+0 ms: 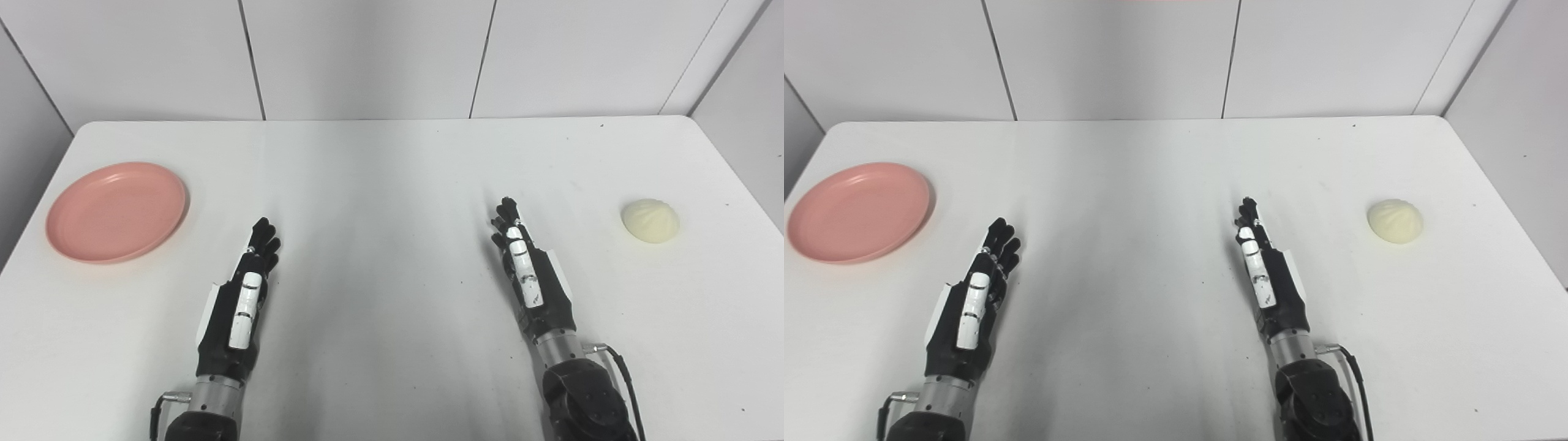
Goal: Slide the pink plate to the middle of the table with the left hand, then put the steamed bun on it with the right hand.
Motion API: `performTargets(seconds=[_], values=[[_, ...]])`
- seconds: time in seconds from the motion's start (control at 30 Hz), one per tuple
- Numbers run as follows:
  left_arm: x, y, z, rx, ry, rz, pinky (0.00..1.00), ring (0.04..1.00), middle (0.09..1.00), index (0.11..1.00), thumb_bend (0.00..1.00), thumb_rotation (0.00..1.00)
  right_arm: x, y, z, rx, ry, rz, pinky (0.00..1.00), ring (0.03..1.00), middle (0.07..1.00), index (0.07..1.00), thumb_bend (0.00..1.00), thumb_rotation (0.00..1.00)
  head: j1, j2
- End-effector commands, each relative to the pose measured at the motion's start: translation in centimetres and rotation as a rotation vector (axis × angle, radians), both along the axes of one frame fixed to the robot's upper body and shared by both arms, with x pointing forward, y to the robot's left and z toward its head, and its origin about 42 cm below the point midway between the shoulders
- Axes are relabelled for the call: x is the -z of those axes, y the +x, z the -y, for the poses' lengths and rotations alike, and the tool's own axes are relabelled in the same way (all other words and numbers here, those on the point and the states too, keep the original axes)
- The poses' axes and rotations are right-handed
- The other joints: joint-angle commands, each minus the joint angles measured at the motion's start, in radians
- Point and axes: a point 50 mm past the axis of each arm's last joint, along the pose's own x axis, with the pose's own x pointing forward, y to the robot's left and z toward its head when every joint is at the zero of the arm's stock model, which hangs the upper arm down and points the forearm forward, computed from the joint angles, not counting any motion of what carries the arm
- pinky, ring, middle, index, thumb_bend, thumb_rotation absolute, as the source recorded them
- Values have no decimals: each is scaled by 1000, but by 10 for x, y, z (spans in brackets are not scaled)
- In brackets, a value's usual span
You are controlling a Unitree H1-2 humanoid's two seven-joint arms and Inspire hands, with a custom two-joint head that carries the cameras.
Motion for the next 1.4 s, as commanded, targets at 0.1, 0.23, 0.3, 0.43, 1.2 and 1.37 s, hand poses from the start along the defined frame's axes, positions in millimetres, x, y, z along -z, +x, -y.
performTargets(seconds=[0.1, 0.23, 0.3, 0.43, 1.2, 1.37], values=[[10, -4, 0, -9, -8, -34, 1000, 977, 988, 1000, 452, 1000, 8, -5, 1, 4, 4, -10, 1000, 1000, 1000, 1000, 331, 1000, 2, -1], [11, -4, 0, -10, -6, -32, 1000, 974, 985, 999, 457, 1000, 8, -5, 1, 2, 5, -10, 1000, 1000, 1000, 1000, 325, 1000, 2, -1], [11, -4, 0, -10, -6, -32, 1000, 973, 984, 998, 456, 1000, 8, -5, 1, 0, 3, -9, 1000, 1000, 1000, 1000, 322, 1000, 2, -1], [11, -3, 0, -8, -4, -33, 1000, 975, 986, 1000, 449, 1000, 9, -4, 1, 3, 2, -16, 1000, 1000, 1000, 1000, 322, 1000, 10, -8], [27, 10, 43, -4, -30, -55, 1000, 989, 1000, 1000, 431, 1000, 18, 5, 33, -20, 28, 4, 1000, 1000, 1000, 1000, 288, 1000, 294, -110], [25, 9, 42, -5, -26, -52, 999, 988, 1000, 992, 423, 1000, 16, 4, 32, -16, 27, -1, 1000, 1000, 1000, 1000, 295, 1000, 287, -105]])
